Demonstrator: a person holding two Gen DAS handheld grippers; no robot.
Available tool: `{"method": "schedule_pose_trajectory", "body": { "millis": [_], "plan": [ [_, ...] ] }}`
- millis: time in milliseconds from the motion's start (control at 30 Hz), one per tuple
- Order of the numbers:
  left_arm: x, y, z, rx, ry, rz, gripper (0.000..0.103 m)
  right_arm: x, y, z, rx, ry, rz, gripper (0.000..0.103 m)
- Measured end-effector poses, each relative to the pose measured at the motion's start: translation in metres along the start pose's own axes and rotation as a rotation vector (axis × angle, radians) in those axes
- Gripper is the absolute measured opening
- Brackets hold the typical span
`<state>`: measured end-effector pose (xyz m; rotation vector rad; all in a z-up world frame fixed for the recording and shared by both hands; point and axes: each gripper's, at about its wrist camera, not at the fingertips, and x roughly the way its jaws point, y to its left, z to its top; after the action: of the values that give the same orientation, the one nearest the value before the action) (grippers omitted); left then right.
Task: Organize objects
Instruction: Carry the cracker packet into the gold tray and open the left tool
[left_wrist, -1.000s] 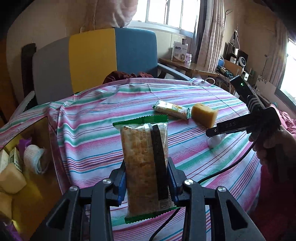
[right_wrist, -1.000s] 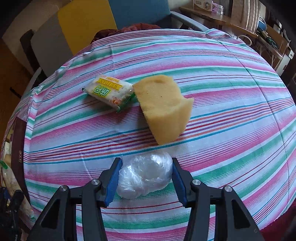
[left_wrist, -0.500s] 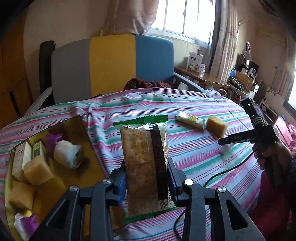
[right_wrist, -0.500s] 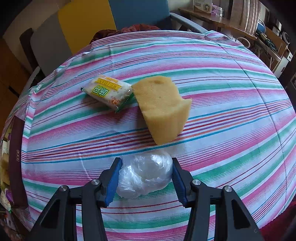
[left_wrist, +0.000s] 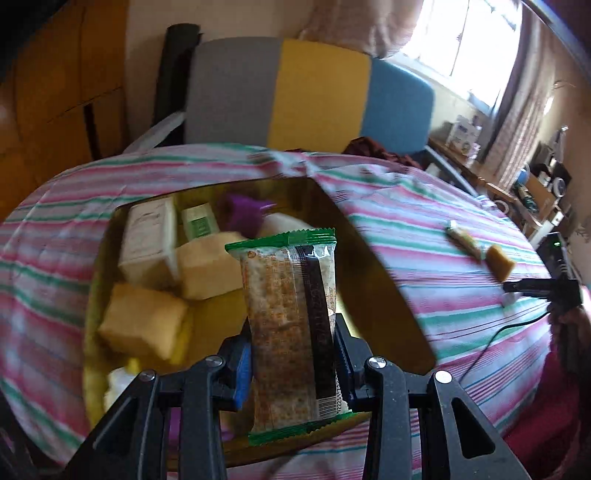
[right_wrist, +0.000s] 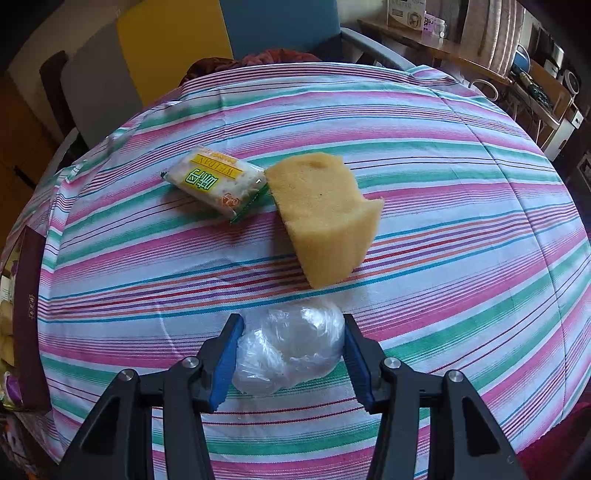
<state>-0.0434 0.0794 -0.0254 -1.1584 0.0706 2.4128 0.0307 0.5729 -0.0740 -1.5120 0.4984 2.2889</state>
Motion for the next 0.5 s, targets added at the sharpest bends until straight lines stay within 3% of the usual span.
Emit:
{"method": "schedule_pose_trajectory", "body": {
  "millis": [200, 500],
  "plan": [
    [0.015, 0.031, -0.011, -0.051, 0.072, 0.052, 0.038, -0.001, 0.001, 0.0, -0.006, -0.002, -0.004, 0.053],
    [0.042, 0.028, -0.017, -0.041, 0.156, 0.079, 0.038, 0.0, 0.001, 0.0, -0.006, -0.004, -0.007, 0.053]
  ]
}}
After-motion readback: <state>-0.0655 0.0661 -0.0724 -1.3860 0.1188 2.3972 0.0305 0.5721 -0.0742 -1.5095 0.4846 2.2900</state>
